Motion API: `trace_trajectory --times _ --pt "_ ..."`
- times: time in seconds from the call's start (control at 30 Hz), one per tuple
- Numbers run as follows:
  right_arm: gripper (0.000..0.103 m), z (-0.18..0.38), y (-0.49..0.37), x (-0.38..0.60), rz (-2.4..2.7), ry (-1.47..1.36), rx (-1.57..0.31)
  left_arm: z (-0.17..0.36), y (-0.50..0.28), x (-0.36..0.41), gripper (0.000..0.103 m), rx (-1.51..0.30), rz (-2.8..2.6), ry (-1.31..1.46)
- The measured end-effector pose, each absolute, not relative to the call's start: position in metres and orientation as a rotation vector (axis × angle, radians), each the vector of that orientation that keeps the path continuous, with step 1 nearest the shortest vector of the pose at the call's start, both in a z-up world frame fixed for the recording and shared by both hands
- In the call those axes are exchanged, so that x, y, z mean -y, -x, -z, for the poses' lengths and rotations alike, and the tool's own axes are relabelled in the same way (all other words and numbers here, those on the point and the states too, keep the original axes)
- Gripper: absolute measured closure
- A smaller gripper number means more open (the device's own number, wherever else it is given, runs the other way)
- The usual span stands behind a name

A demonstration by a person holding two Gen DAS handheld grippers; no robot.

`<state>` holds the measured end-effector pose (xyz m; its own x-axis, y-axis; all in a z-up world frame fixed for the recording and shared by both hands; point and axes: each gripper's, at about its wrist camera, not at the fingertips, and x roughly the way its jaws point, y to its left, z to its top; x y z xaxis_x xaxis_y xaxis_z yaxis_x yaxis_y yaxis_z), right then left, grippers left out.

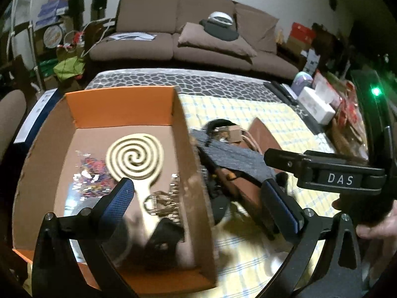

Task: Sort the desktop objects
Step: 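Move both tools back toward the long brown-handled black-bristled brush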

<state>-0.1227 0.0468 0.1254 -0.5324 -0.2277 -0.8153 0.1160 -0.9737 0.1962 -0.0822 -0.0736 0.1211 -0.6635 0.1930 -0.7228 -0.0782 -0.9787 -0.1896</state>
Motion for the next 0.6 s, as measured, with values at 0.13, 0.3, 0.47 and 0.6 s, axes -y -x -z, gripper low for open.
trace_trajectory --times 0.13,0.3,0.47,0.6 --pt "0.0 -0.124 0.12 -0.069 2.609 -1.413 0.192 -0.118 0.085 0.054 0.0 0.186 -2.707 1.212" --pt "0.0 -0.122 0.119 -0.097 2.638 -1.432 0.214 -0.112 0.086 0.032 0.0 0.136 -2.674 1.223" --pt "0.0 -0.119 0.119 -0.134 2.682 -1.458 0.283 -0.105 0.084 0.01 0.0 0.07 -2.631 1.233" --pt "0.0 -0.112 0.118 -0.157 2.695 -1.495 0.331 -0.095 0.08 -0.008 0.0 -0.003 -2.588 1.252"
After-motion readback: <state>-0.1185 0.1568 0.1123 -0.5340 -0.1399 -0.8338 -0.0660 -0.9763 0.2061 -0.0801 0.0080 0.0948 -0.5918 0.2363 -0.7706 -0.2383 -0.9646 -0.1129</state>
